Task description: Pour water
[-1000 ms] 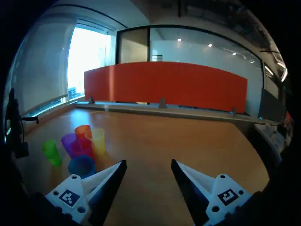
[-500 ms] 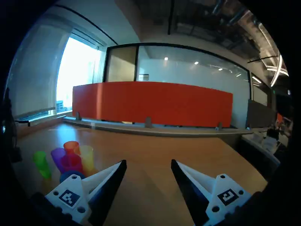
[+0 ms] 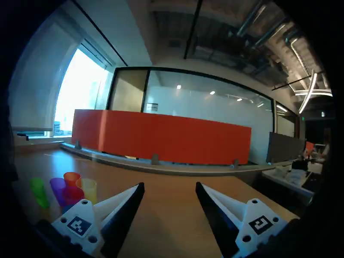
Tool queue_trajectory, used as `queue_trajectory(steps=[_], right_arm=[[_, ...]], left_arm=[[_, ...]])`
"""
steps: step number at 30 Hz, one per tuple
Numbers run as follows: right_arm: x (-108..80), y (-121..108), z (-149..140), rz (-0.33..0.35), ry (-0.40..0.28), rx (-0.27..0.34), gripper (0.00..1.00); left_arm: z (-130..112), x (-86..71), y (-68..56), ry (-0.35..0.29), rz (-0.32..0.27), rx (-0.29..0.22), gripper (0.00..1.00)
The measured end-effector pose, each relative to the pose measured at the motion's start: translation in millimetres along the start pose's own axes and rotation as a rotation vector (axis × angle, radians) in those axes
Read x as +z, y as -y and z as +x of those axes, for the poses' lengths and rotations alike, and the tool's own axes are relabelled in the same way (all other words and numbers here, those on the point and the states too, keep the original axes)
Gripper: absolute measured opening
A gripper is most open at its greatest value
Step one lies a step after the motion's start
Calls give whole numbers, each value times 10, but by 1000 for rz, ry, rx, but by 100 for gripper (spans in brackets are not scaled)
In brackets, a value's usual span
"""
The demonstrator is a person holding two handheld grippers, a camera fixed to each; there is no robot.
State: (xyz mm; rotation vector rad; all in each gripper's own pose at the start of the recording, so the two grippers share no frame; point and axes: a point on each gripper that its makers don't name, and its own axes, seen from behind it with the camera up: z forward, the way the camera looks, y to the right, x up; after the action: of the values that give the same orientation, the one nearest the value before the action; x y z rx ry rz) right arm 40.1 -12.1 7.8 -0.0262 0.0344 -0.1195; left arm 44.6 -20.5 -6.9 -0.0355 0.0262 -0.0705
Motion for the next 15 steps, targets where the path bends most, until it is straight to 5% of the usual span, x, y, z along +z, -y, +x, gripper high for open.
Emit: queue_trajectory(steps=[15], right_arm=[[18,-29,140,18,1,55,93]], left_arm=[[-56,26,72,-49,39,-4,94]])
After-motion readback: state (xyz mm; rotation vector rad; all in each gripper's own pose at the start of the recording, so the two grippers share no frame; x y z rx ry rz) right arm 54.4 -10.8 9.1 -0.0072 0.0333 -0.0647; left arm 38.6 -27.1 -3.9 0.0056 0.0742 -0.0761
